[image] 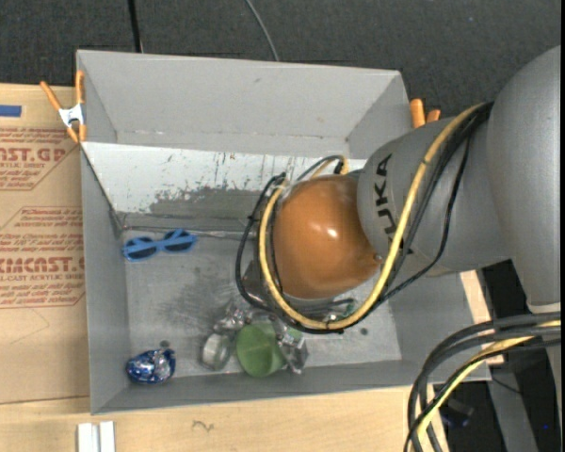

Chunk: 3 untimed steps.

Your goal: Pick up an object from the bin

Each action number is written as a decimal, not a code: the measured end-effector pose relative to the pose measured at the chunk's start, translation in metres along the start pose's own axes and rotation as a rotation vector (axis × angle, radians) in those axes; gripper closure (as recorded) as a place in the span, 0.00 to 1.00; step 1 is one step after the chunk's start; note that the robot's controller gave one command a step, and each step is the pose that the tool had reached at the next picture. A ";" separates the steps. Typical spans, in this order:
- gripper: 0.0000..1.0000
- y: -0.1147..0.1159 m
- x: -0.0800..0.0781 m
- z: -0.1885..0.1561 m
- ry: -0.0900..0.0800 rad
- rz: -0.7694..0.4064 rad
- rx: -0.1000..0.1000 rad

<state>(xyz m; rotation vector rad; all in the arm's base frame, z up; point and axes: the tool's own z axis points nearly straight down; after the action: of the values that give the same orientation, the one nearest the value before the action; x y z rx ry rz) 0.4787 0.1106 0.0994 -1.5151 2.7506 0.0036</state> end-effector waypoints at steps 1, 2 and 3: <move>0.00 -0.023 0.030 0.027 -0.010 -0.114 0.005; 0.00 -0.022 0.028 0.026 -0.005 -0.114 0.003; 1.00 -0.022 0.027 0.025 -0.006 -0.114 0.002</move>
Offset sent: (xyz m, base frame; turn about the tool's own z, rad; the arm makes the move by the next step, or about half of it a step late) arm 0.0010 -0.0418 -0.0294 -0.1138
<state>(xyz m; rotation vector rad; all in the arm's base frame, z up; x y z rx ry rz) 0.4827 0.0763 0.0739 -1.6659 2.6548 0.0053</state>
